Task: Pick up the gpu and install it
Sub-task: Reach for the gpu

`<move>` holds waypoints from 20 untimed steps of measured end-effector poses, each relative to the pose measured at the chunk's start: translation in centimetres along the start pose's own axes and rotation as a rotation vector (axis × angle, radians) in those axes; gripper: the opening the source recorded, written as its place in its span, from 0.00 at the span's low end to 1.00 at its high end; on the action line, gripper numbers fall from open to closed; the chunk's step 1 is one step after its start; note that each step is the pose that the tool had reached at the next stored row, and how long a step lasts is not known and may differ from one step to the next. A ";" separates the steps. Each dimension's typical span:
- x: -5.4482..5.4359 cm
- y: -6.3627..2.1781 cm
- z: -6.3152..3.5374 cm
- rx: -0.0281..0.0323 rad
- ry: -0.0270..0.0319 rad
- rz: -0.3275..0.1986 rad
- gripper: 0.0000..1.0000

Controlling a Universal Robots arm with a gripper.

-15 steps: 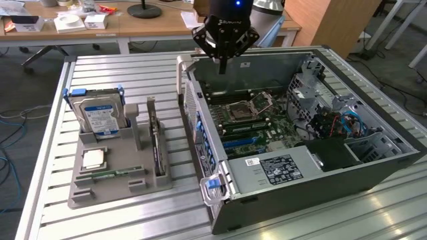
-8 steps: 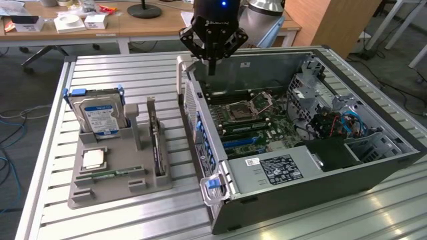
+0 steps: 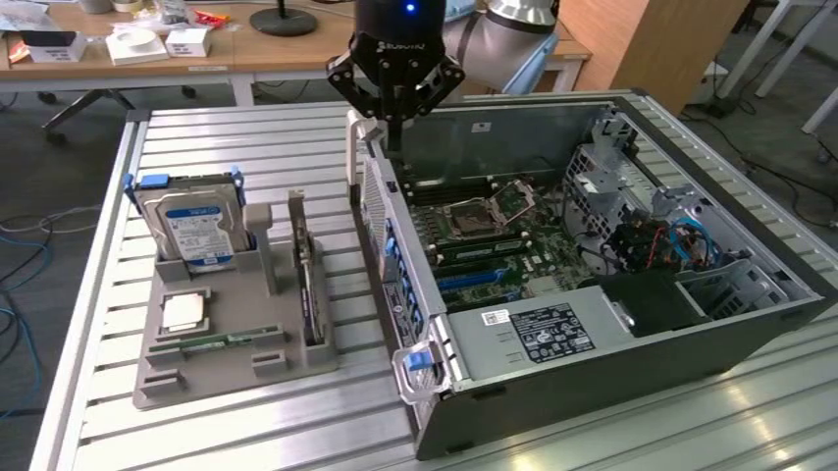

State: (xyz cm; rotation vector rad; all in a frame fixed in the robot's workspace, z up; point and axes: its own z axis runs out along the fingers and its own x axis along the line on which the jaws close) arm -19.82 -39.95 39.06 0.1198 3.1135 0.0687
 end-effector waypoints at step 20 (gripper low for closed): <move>5.4 -0.46 0.21 0.0005 -0.0012 0.024 0.10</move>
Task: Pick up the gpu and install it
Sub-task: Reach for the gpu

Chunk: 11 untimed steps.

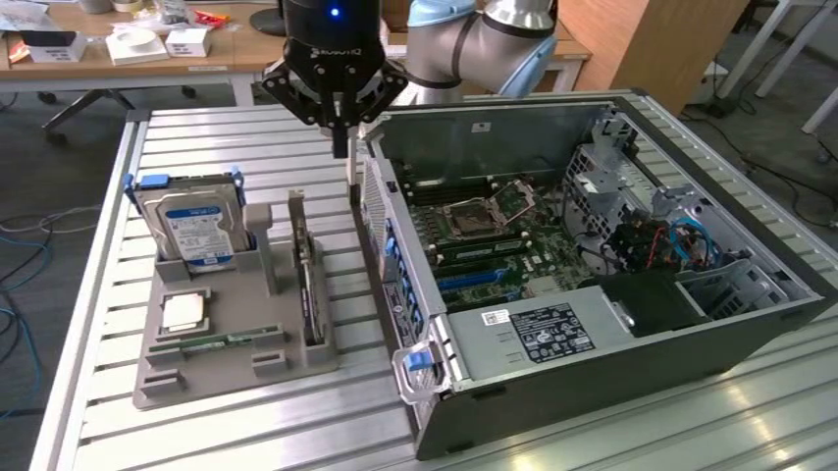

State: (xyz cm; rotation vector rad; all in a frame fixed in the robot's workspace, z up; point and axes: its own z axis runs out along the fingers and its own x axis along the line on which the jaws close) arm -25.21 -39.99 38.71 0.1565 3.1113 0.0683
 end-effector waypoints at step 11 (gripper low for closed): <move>2.8 -0.28 0.00 0.0005 -0.0012 0.025 0.10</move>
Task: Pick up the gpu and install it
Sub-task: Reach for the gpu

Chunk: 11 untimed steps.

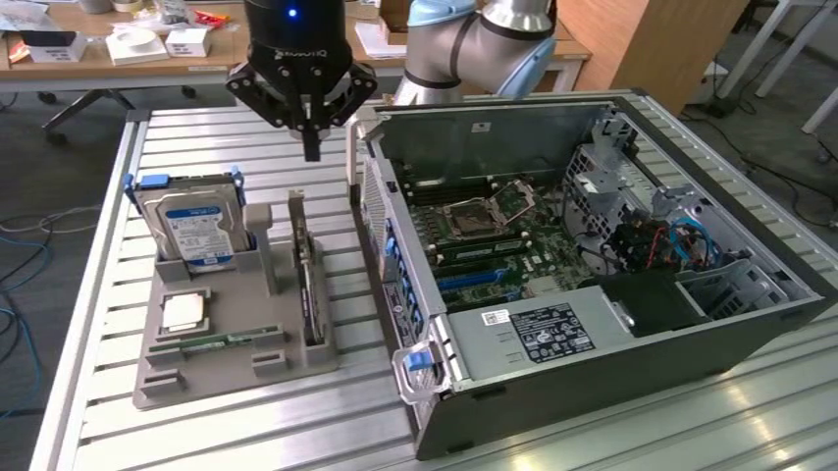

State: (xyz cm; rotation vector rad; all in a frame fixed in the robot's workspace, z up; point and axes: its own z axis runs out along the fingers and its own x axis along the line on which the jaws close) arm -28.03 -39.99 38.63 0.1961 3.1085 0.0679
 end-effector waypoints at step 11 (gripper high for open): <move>1.4 -0.19 0.00 0.0004 -0.0005 0.013 0.10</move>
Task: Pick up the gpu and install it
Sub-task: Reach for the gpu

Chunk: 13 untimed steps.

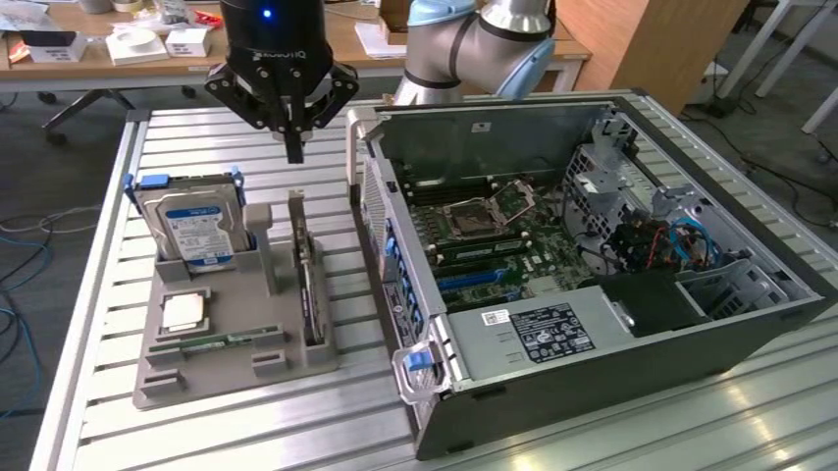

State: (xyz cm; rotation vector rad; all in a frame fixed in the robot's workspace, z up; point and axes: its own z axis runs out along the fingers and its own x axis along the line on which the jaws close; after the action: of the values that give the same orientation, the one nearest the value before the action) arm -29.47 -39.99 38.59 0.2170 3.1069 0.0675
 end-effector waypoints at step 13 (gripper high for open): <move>-0.1 -0.57 -0.02 0.0000 0.0000 0.000 0.10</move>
State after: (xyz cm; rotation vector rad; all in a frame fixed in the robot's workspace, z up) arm -29.48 -40.56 38.59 0.2169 3.1069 0.0675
